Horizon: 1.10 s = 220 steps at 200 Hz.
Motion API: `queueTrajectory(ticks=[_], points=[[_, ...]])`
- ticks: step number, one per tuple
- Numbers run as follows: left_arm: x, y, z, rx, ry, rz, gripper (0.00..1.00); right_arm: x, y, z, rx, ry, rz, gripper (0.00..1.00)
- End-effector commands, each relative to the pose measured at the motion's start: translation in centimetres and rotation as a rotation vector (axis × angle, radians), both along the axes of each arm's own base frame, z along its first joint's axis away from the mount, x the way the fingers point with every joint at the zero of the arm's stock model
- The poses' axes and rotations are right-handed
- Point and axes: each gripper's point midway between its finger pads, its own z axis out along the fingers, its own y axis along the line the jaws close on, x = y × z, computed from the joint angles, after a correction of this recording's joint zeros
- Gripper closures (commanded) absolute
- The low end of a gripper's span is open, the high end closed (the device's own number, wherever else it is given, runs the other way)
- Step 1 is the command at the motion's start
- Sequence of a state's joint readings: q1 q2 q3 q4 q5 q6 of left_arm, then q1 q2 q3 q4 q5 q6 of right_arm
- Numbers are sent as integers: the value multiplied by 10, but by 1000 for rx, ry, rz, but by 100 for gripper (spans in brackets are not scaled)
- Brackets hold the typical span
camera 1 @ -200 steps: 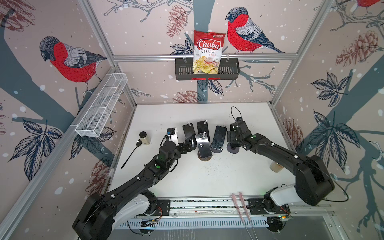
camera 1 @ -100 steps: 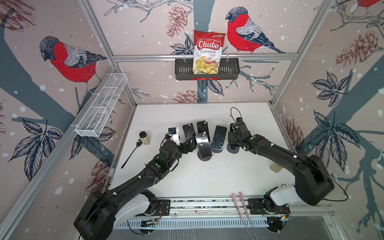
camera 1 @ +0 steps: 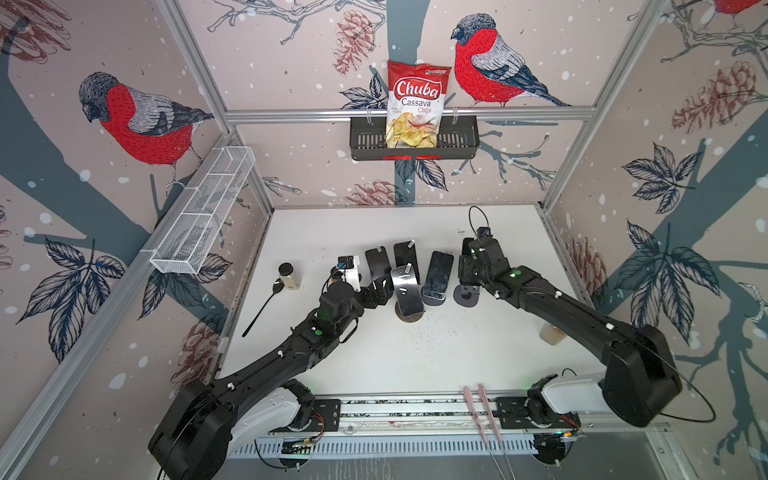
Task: Remove the phone from the phone stand
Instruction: 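Grasp the black phone with the right gripper and lift it off the stand, then carry the phone farther from the robot and lay it flat with the right gripper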
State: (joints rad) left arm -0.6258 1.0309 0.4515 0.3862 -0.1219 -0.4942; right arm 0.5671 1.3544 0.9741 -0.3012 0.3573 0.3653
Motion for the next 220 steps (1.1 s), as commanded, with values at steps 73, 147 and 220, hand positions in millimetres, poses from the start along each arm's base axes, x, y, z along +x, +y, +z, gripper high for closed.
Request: queueTrajectory(ticks=[73,147,220], points=[[-16,-28,30,-91,-108,-189,3,35,-95,34,-50,-78,-228,46],[-22,-20,38,-99,-147,-172,3,67,-117,-43,-77,73,-265,49],[-22,-18,43,-103,-150,-162,3,113,-92,-90,-60,157,-149,44]])
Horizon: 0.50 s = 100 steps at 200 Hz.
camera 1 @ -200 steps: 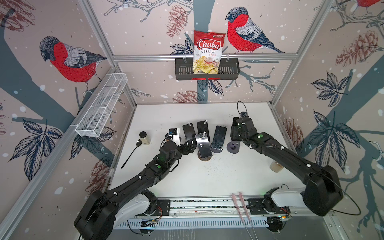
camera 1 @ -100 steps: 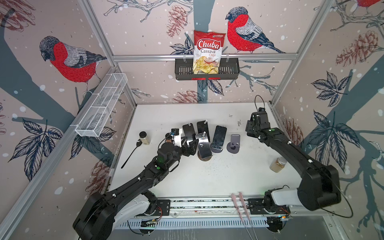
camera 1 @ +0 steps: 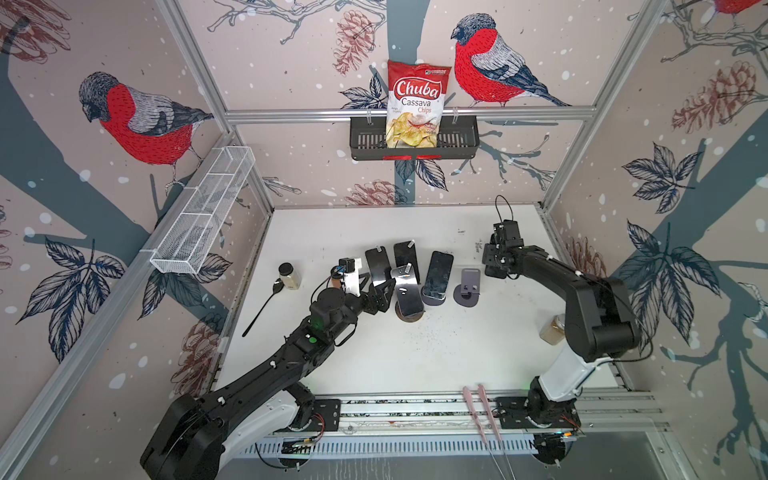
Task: Remove the phone from the phone stand
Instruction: 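Carry the phone farther from the robot and lay it flat with the right gripper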
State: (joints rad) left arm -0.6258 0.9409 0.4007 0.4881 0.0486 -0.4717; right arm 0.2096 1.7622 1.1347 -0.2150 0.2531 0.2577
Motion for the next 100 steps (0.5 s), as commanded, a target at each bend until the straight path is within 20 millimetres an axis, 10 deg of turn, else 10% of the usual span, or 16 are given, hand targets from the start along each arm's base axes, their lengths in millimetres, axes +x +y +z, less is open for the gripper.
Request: queueTrajectory(ticks=[1,100], points=[[2,1,13,-15,-43,11,3,21,12,-3,6,-22,63,44],[6,5,13,10,-36,37,3,71,30,-48,40,76,199,38]])
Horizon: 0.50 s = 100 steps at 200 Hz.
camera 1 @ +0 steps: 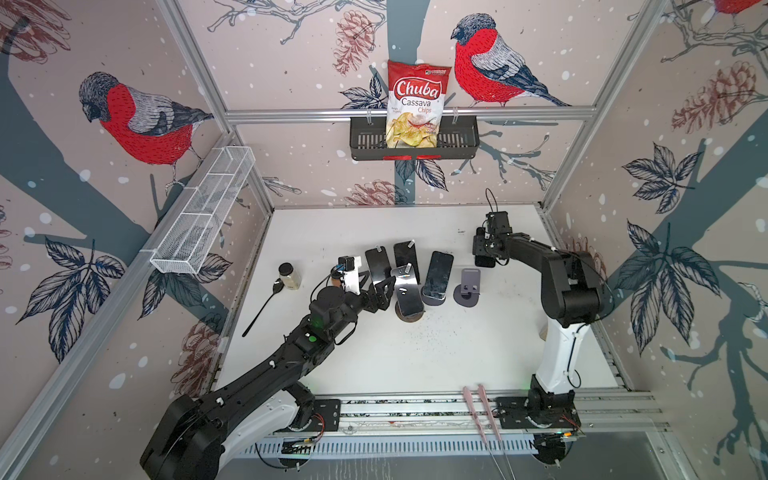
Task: Remove the phone from the phone stand
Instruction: 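Carry the phone farther from the robot and lay it flat with the right gripper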
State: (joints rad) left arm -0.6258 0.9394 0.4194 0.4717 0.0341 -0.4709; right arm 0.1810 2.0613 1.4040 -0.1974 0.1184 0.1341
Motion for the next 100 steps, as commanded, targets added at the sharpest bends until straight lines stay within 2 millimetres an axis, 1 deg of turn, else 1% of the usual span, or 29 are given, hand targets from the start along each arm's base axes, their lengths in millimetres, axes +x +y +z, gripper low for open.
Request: queueTrajectory(ticks=[1,51,68,100], points=[[3,4,7,11,-31,25,3,4,8,-10,11,36,50,38],[5,13,7,35,-36,70,3,5,14,-30,28,84,75,37],[4,15,8,28,-40,76,3,5,16,-34,28,94,84,37],[3,17,4,26,-32,83,3,5,17,-39,22,106,100,35]])
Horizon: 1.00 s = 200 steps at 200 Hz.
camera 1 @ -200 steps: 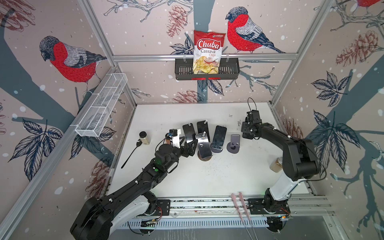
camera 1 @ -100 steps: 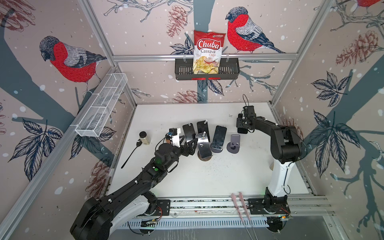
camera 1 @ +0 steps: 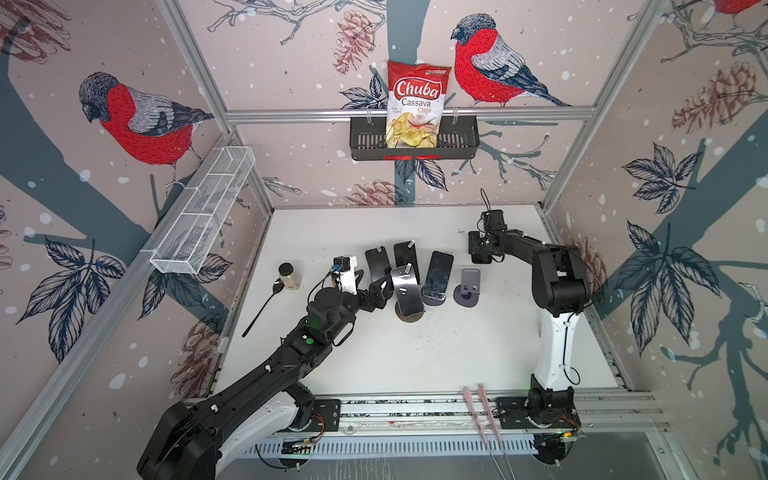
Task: Remove the phone from the phone stand
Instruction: 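Carry the phone farther from the robot and lay it flat with the right gripper, then move the right gripper back to the empty grey stand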
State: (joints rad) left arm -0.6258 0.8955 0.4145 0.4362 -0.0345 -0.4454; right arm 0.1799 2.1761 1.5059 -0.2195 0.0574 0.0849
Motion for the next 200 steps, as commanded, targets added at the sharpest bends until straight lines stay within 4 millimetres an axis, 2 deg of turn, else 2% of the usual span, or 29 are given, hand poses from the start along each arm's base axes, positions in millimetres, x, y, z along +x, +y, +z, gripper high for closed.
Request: queueTrajectory(ticks=[1,39,64,100,120,149,176,200], points=[[1,3,1,0,-10,19,3,-12,4,-15,7,65,27,35],[1,2,-5,1,13,15,3,-14,4,-21,-1,84,35,31],[-1,0,-3,0,1,-7,3,-15,5,-18,11,79,34,24],[-4,1,-1,-6,-9,-8,3,-7,9,0,57,33,27,17],[-4,2,-2,-2,1,-5,3,-1,9,20,83,-7,8,15],[-4,2,-3,2,11,-6,2,2,5,69,109,-114,-43,13],[-2,2,-3,24,15,-1,2,-10,2,113,136,-208,-89,12],[0,3,-3,30,19,13,3,-34,-4,135,149,-255,-153,12]])
